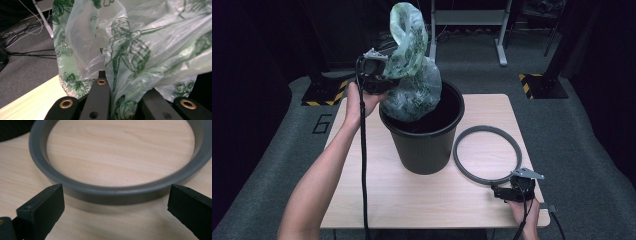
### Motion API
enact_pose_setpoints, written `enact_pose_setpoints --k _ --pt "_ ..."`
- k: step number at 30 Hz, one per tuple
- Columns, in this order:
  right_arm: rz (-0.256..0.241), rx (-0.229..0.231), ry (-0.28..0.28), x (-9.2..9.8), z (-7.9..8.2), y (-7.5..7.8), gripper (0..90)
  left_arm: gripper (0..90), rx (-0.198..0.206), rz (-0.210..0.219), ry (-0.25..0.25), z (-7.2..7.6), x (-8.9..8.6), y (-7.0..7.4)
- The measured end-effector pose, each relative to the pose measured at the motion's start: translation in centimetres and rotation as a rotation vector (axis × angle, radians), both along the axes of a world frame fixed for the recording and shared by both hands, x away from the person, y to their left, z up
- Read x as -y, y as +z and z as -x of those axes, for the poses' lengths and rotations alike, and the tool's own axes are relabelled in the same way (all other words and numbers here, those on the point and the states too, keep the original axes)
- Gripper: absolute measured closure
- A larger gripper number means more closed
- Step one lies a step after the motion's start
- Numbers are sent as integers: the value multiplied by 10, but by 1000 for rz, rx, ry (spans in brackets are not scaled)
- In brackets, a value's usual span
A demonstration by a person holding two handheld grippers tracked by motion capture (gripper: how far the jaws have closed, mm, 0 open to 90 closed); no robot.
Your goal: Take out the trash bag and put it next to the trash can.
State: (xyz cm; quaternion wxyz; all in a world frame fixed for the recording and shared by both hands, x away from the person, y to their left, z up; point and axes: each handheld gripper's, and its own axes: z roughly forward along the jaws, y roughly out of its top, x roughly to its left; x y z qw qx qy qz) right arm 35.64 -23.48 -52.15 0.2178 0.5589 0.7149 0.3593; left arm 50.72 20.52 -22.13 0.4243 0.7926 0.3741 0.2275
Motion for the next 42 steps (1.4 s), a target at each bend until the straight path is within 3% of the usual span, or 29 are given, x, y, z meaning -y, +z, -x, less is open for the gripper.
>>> enact_pose_setpoints --k 2,4,8,12,19,28,42 --pt "7 -18 -9 3 1 -4 8 887 3 -5 4 0 -3 1" --pt "5 2 -11 4 3 -3 16 887 5 3 13 -1 -7 1" --pt "1 -7 -19 5 2 -5 34 887 6 13 23 -1 -15 1" --pt "-1 -14 -21 6 2 -6 38 887 9 41 34 0 -26 0" --pt "96 -29 -13 1 -1 -7 31 887 22 83 57 3 -43 -1" --pt "100 -29 -14 1 -2 -8 29 887 38 119 90 3 -60 -14" --pt "102 -27 -18 0 -1 -8 33 887 83 104 149 6 -76 -27"
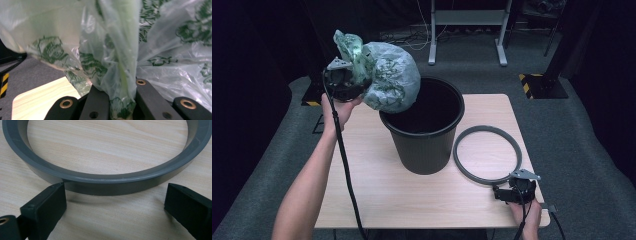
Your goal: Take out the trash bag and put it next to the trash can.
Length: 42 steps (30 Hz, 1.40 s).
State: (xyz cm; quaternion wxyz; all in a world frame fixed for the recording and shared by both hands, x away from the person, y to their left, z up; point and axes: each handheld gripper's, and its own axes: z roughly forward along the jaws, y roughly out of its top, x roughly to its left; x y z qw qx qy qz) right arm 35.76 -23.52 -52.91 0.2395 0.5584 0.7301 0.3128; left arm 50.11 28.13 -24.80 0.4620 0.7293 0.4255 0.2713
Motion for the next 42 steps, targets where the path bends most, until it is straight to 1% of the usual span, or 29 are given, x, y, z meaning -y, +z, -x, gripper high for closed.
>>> enact_pose_setpoints --k 6,12,15,16,18,29,38,42 --pt "0 0 -2 0 0 0 33 887 14 16 32 1 -10 -8" --pt "0 0 -4 0 0 0 34 887 26 17 54 1 -16 -16" --pt "-1 -1 -8 0 0 0 34 887 23 21 62 1 -19 -23" --pt "-1 -1 -8 0 0 0 35 887 21 29 65 1 -21 -25" --pt "-1 -1 -8 0 0 0 35 887 31 21 80 1 -23 -28" --pt "-1 -1 -9 0 0 0 35 887 7 44 105 1 -37 -52" --pt "-1 -1 -8 0 0 0 35 887 -25 43 102 -2 -36 -68" --pt "-1 0 -8 0 0 0 35 887 -41 53 101 -4 -35 -77"
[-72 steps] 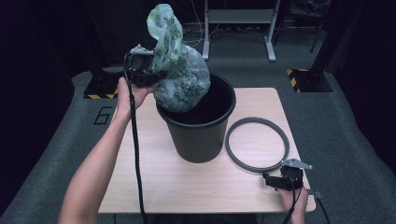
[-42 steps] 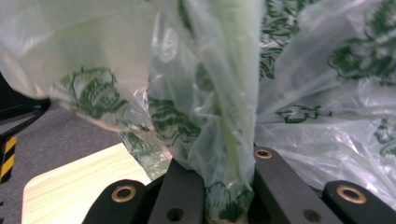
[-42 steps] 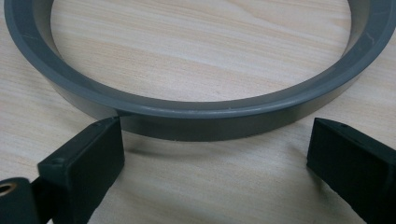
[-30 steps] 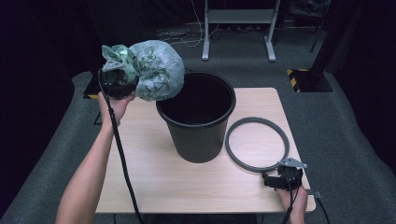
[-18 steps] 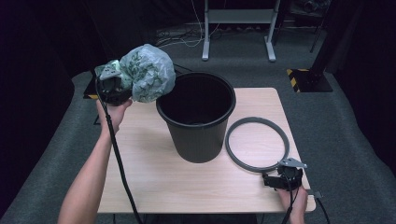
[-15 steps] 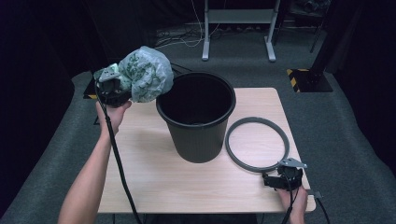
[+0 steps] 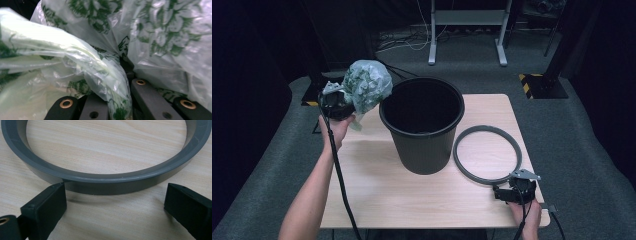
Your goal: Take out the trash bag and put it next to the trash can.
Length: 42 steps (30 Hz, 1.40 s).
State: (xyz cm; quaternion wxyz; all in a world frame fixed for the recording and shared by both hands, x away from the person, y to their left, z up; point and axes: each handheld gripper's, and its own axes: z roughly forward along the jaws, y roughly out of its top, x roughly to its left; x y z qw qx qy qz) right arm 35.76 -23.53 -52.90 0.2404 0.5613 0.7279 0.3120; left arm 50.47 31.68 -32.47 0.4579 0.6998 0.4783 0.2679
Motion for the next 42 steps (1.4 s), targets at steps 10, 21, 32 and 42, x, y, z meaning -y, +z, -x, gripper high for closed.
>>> enact_pose_setpoints --k 10,21,32,42 --pt "0 0 0 0 0 0 35 887 -108 73 -11 -13 2 -41" --pt "-1 0 0 0 0 0 36 886 -258 -2 9 -37 21 -109" --pt "-1 0 0 0 0 0 36 872 -323 -15 38 -44 29 -142" --pt "0 0 -1 0 0 0 35 856 -305 -42 51 -42 30 -153"
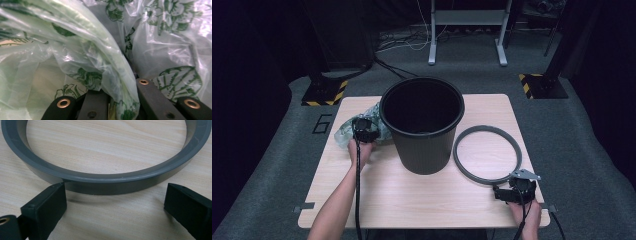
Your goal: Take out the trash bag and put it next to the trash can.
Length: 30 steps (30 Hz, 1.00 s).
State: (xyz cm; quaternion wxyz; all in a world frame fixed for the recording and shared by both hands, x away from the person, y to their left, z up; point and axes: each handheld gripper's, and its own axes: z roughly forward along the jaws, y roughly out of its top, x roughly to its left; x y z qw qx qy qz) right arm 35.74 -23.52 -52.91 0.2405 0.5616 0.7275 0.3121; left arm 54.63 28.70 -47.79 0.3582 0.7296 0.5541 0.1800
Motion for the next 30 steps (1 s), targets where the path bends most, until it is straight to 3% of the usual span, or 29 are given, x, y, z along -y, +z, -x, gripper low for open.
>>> enact_pose_setpoints --k 14,18,24,30 --pt "0 0 0 0 0 0 36 766 23 12 10 6 -2 8" --pt "0 0 0 0 0 0 36 640 26 -6 8 10 -2 14" --pt "0 0 -3 0 0 0 35 306 31 24 -12 25 1 27" --pt "1 0 -2 0 0 0 36 67 37 36 -52 41 3 31"
